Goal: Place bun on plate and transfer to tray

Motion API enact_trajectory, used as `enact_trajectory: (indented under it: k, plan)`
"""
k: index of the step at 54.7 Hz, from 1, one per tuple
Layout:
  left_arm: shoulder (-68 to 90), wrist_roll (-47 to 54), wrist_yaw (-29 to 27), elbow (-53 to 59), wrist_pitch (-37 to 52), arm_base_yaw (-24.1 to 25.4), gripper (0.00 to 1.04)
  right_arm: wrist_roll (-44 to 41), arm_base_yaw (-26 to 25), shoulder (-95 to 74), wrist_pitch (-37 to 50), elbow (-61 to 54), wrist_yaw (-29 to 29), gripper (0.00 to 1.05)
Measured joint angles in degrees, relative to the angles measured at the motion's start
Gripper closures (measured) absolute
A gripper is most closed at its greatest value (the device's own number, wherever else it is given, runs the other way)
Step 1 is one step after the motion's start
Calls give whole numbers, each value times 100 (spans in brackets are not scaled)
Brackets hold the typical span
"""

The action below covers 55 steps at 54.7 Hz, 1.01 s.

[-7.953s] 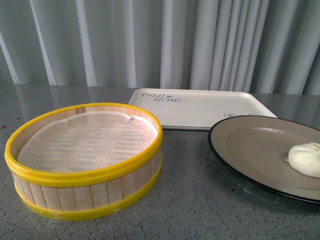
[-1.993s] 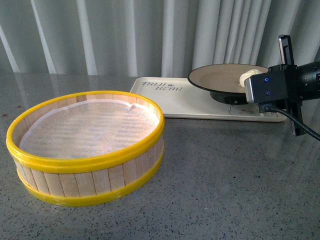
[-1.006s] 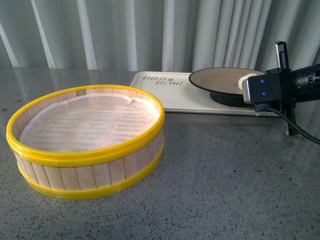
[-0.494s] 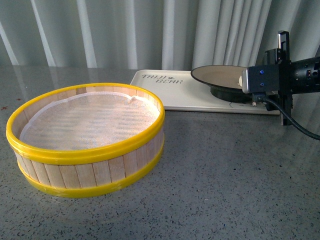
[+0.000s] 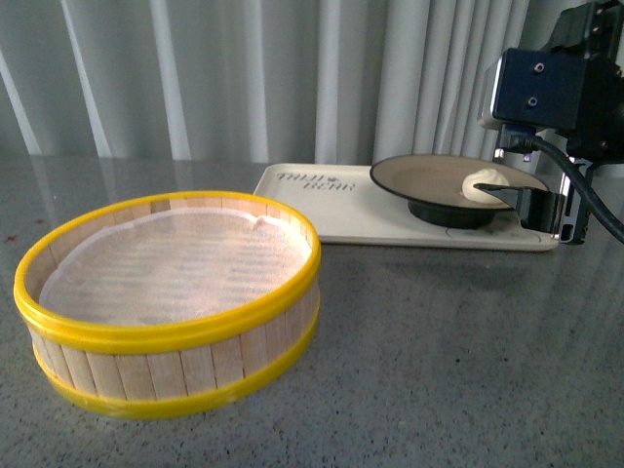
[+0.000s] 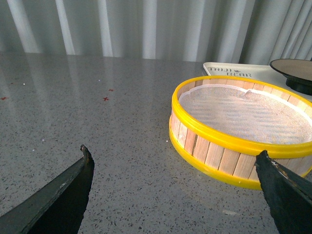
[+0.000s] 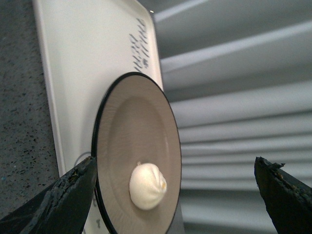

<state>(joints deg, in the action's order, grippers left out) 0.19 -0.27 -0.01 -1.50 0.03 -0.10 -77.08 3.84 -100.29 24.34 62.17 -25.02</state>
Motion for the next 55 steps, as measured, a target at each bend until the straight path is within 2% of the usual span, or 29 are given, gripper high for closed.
enact_trajectory:
  k: [7,9,14,17,23,25,28,32,34,40,52,55]
  plan:
    - [0,0,0,0,0,0,7,1231,247,1021,-365,-645,1239,9]
    - [0,0,0,0,0,0,7,1703,332,1464,-723,-890,1650,9]
    - [0,0,0,0,0,0,7,3058,466,2400,-1537,-1401,2264,9]
    - [0,0,0,0,0,0,7,3696,496,2830,-1851,-1624,2385,9]
    - [0,0,2,0,0,0,7,4625,498,3097,-1849,-1690,2487,9]
    - [0,-2,2,0,0,-2,7,5014,520,3106,-1368,-1867,2791,13]
    - [2,0,2,0,0,0,7,5917,520,3143,-122,-2426,3276,24]
    - [0,-2,-17,0,0,0,7,6662,470,3274,734,-2966,3292,34]
    - [0,0,-13,0,0,-2,7,7040,422,3462,1123,-3314,3257,43]
    - [0,0,-4,0,0,-2,7,7436,286,3897,1390,-3882,3161,63]
    - [0,0,-4,0,0,0,7,7604,105,4505,1493,-4701,2944,100]
    - [0,0,-4,0,0,-2,7,7622,46,4697,1493,-4876,2909,103]
